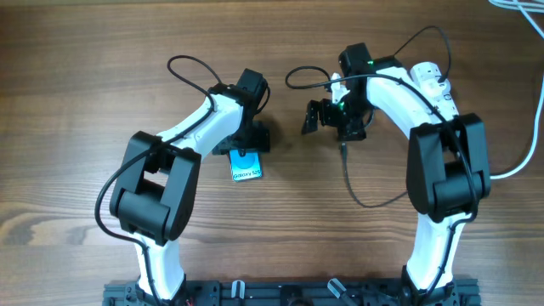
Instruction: Plug charger to phone and switch on socket
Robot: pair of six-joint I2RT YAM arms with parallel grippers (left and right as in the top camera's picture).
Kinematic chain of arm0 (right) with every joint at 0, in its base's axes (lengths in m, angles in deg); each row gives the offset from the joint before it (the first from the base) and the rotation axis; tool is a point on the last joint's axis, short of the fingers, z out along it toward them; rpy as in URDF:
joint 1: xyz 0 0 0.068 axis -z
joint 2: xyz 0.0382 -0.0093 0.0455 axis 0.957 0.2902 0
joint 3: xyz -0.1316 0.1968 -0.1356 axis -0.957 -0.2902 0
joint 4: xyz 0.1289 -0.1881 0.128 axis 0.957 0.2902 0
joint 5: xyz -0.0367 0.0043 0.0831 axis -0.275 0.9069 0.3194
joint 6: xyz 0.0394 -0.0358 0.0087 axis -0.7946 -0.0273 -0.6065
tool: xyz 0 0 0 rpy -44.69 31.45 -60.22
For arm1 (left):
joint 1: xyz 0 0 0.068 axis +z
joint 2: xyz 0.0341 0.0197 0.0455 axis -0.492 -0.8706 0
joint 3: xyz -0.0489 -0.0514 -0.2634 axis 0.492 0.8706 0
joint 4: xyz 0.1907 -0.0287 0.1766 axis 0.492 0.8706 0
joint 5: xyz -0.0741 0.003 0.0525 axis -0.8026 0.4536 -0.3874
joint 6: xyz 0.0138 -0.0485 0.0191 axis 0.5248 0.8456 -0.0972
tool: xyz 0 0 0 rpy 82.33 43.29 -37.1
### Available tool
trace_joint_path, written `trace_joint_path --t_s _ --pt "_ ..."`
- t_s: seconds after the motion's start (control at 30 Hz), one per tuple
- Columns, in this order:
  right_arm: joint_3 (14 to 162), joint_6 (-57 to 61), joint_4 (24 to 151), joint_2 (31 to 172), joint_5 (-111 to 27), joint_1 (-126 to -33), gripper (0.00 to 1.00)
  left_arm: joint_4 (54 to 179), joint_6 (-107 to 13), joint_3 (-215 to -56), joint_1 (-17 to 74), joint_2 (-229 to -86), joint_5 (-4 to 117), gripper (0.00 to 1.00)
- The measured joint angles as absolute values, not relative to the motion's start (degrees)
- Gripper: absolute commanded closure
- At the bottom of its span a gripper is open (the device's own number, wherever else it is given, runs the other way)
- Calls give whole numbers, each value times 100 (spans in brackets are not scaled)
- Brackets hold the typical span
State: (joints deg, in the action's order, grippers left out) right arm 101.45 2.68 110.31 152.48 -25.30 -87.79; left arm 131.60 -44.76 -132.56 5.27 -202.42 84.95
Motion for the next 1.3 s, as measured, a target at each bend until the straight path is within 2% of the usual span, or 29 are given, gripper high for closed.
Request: trace_joint_path --t_s 0.07,0.13,0.17,0.23,0.33,0.43,0.5,0.73,0.9,0.93,1.0,1.1,1.17,1.23,1.3 --pt "10145 268 11033 15248 -2513 -8805 0 13158 -4456 -13254 551 -20242 8492 25" --pt "10145 268 11036 15248 -2513 -8805 0 13180 -4441 -13254 656 -20242 8470 25" --pt "10145 268 11036 15248 -2510 -8805 0 13202 -4509 -13254 706 -20242 8473 24" --pt "10145 268 11033 15248 -2513 -8805 0 13258 -4791 -13254 774 -20242 8453 14" --pt "10145 268 11031 15248 -2513 -8805 0 13293 -5099 -13254 785 -20242 8451 11" --pt "10145 268 11031 15248 -2513 -8805 0 13241 -5117 -13239 785 -20235 8453 22" --pt "10145 268 11033 15248 -2513 -8805 0 13199 -5029 -13232 789 -20226 8464 24" --pt "9974 432 10662 15229 -1444 -8805 0 13278 -4981 -13232 868 -20220 8311 25" --pt "9231 567 9910 15141 -399 -8833 0 13366 -4981 -13234 1469 -20183 7242 25" --pt "9128 571 9757 15124 -259 -8862 0 13374 -4981 -13234 1548 -20183 7104 23" --pt "8954 569 9516 15082 -47 -8991 0 13390 -4968 -13234 1705 -20183 6829 10" --pt "8844 571 9368 15063 86 -9227 0 13394 -4937 -13234 1742 -20172 6687 4" --pt "8833 571 9357 15056 97 -9345 0 13368 -4885 -13234 1694 -20161 6724 4" --pt "8822 571 9357 15056 97 -9362 0 13300 -4640 -13234 1561 -20152 7006 11" --pt "8822 574 9366 15056 95 -9362 0 13210 -4465 -13228 1491 -20150 7218 12"
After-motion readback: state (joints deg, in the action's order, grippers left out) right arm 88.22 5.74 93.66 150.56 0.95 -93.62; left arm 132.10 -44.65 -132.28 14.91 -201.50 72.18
